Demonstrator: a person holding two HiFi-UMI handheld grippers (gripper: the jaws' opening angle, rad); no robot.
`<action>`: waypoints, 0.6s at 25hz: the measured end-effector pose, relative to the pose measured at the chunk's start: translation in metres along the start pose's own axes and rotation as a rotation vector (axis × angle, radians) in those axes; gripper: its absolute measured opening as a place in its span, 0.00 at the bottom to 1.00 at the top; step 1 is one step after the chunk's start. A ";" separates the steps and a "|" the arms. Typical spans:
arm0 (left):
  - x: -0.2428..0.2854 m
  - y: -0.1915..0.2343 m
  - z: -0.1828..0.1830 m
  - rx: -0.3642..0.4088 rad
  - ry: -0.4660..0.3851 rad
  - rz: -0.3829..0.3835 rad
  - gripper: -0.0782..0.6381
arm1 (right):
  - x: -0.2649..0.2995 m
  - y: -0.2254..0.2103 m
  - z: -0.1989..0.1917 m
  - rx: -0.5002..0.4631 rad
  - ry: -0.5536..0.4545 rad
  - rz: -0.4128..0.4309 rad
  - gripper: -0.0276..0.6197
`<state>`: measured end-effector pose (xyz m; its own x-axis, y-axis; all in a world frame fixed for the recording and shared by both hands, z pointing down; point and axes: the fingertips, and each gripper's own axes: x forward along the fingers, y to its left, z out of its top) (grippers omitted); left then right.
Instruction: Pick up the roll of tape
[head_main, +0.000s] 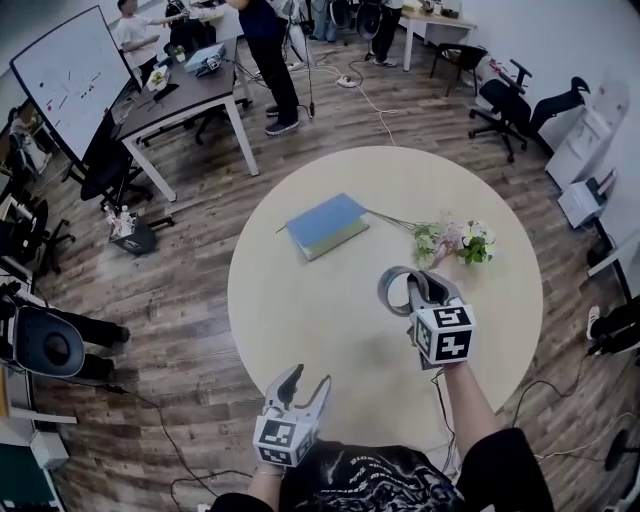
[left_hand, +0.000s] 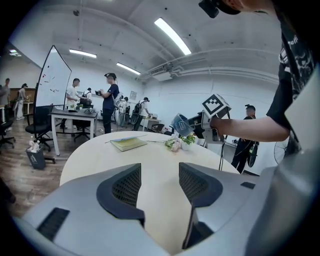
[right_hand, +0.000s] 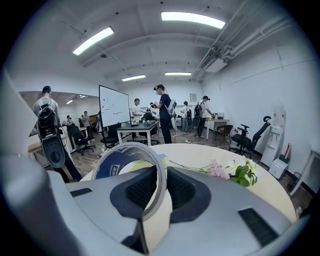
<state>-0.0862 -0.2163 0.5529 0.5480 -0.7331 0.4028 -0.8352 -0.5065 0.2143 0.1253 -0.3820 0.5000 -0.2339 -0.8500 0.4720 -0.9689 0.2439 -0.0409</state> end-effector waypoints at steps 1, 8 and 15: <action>0.000 -0.003 0.002 0.004 -0.006 -0.007 0.46 | -0.009 0.000 -0.002 0.006 -0.009 -0.004 0.15; -0.002 -0.024 0.008 0.033 -0.031 -0.056 0.46 | -0.065 0.012 -0.027 0.028 -0.032 0.007 0.15; -0.004 -0.048 0.006 0.057 -0.028 -0.114 0.46 | -0.116 0.016 -0.061 0.084 -0.050 -0.039 0.15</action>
<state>-0.0481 -0.1924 0.5357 0.6409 -0.6816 0.3532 -0.7639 -0.6114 0.2063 0.1415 -0.2512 0.4982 -0.1978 -0.8810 0.4298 -0.9802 0.1720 -0.0986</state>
